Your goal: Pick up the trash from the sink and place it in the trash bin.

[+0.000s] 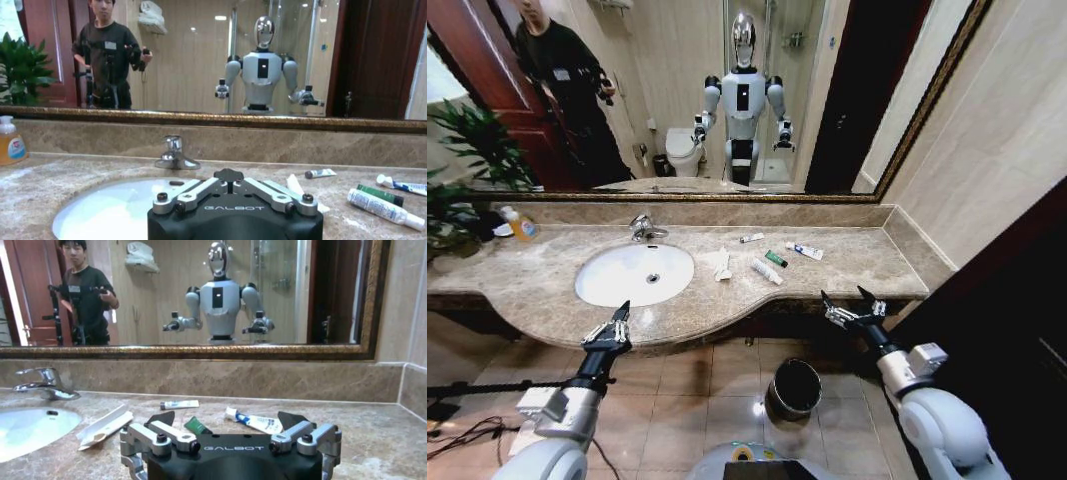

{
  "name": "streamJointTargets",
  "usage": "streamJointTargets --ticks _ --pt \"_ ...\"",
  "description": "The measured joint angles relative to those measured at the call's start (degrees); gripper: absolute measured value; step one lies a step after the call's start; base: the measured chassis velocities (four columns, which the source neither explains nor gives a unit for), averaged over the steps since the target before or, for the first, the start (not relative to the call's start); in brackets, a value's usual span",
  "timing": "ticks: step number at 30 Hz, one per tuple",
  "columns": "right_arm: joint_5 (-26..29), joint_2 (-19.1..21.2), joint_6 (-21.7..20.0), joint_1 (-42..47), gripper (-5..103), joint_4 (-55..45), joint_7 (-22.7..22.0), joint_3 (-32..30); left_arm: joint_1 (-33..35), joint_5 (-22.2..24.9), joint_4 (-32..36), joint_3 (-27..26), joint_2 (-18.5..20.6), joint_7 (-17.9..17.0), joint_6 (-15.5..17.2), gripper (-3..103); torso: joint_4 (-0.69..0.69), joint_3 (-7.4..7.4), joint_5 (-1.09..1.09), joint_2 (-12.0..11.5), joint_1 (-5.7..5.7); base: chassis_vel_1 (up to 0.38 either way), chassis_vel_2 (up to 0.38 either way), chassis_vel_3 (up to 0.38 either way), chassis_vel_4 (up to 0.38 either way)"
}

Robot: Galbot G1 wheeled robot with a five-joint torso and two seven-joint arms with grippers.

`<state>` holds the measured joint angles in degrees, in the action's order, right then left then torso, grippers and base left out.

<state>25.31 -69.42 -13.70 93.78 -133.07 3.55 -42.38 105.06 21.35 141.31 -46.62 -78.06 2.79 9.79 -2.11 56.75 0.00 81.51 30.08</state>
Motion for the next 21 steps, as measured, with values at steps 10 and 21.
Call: streamJointTargets --ticks 10,21 --pt "0.98 2.99 -0.21 -3.8 100 5.25 1.81 1.27 0.0 0.0 0.0 0.0 0.0 0.0 0.0 0 0.0 0.0 0.0 0.0 0.0 0.0 0.0 0.0 0.0" --pt "2.95 6.16 -0.11 -10.97 100 12.37 4.66 5.77 0.0 0.0 0.0 0.0 0.0 0.0 0.0 0 0.0 0.0 0.0 0.0 0.0 0.0 0.0 0.0 0.0"
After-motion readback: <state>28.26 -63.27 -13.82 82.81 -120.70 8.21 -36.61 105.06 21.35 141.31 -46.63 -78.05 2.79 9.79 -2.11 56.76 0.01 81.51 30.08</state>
